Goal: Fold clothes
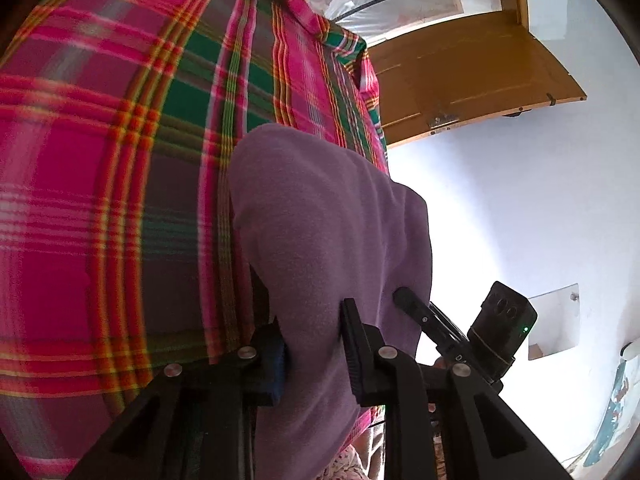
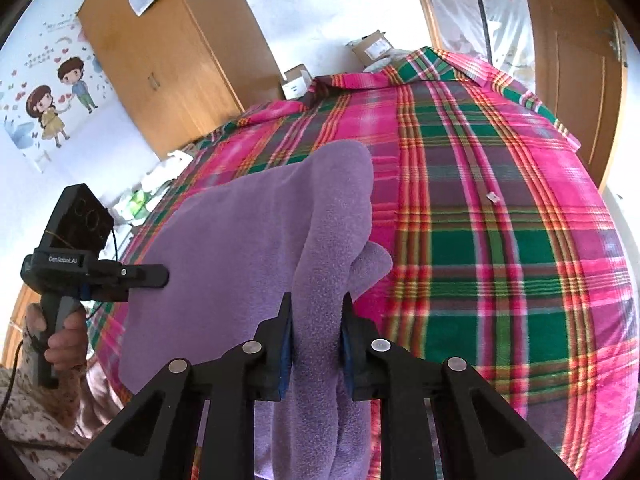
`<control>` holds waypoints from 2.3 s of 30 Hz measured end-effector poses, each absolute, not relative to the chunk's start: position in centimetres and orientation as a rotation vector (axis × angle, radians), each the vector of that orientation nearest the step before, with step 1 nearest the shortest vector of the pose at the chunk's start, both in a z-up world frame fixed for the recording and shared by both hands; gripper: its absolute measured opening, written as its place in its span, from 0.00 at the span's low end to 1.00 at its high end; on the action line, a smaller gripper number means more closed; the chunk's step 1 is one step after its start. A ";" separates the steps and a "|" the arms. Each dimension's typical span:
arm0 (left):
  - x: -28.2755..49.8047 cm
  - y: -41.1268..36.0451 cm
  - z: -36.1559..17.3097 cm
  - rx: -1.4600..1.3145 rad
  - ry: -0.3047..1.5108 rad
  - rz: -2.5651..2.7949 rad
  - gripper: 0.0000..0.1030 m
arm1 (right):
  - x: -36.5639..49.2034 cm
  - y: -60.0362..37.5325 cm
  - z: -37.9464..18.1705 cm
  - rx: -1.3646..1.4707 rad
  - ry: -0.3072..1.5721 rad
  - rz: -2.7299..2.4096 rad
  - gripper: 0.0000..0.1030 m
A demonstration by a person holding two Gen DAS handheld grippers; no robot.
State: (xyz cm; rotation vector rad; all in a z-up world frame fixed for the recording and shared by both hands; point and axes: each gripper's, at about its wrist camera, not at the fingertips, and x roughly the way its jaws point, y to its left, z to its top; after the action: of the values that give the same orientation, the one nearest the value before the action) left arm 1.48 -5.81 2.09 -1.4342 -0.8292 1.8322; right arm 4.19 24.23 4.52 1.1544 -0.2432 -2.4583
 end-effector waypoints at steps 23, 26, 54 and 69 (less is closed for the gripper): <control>-0.7 -17.7 2.1 -1.426 -0.973 1.959 0.24 | -2.5 15.7 4.6 1.168 -0.314 -2.313 0.20; -2.0 -18.7 2.1 -1.416 -1.001 1.980 0.24 | -3.7 14.6 4.5 1.170 -0.338 -2.294 0.20; -10.2 -25.0 2.3 -1.415 -1.034 2.140 0.24 | -12.2 8.1 2.6 1.192 -0.486 -2.238 0.20; -12.3 -25.2 0.2 -1.457 -1.061 2.154 0.26 | -13.1 8.3 -0.1 1.239 -0.490 -2.292 0.24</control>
State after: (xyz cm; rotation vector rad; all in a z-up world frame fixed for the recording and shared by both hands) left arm -12.26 -25.22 0.16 -1.4567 -1.0608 2.1541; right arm -13.13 8.33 -0.06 1.2393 -0.4903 -2.2924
